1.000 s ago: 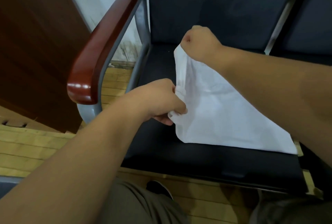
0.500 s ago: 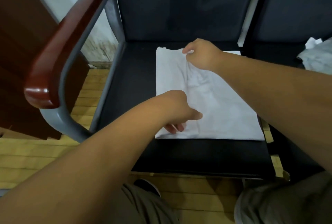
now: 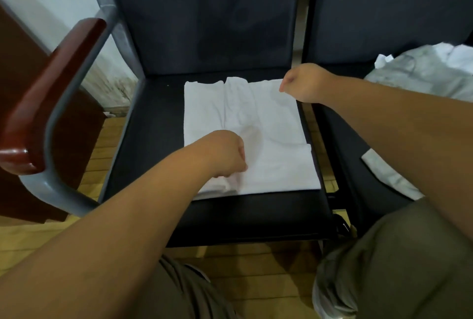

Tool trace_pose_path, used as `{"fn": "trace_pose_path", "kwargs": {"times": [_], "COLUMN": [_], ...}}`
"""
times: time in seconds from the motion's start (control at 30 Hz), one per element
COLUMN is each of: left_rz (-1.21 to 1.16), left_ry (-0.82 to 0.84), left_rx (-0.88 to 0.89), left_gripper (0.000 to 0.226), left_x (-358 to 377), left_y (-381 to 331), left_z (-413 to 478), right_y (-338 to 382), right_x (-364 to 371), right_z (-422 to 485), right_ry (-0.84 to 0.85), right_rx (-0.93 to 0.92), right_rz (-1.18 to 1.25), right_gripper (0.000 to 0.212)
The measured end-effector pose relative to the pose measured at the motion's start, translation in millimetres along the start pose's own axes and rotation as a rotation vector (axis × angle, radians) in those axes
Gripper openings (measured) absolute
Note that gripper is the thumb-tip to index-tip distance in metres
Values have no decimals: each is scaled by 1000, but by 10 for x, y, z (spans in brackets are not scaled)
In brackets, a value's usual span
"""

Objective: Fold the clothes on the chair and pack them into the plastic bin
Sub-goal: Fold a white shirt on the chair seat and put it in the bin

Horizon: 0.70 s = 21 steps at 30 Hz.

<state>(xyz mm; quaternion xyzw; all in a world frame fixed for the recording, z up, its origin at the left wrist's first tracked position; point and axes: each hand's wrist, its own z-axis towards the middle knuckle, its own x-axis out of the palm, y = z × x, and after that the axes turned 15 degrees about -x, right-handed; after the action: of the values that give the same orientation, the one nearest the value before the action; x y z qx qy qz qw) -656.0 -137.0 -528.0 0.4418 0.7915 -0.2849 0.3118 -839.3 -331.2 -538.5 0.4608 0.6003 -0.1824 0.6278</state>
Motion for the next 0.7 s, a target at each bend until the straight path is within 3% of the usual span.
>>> {"fn": "trace_pose_path", "kwargs": {"times": [0.2,0.33,0.43,0.7], "left_rz": [21,168,291,437], "left_ry": [9,10,66,52], "left_rx": [364,529,554,602], "left_gripper": [12,37,53,21], "left_x": [205,355,390,437], "left_y": [-462,-785,-986,-1065], "left_z": [72,166,180,252], "right_y": [-318,-416,-454,-454], "right_x": [31,110,188,224], "right_z": [-37,-5,95,276], "right_ry": [-2,55,100,-27], "right_rx": [86,48,57,77], "right_rz": [105,184,219,164], "right_gripper": [34,46,55,41]}}
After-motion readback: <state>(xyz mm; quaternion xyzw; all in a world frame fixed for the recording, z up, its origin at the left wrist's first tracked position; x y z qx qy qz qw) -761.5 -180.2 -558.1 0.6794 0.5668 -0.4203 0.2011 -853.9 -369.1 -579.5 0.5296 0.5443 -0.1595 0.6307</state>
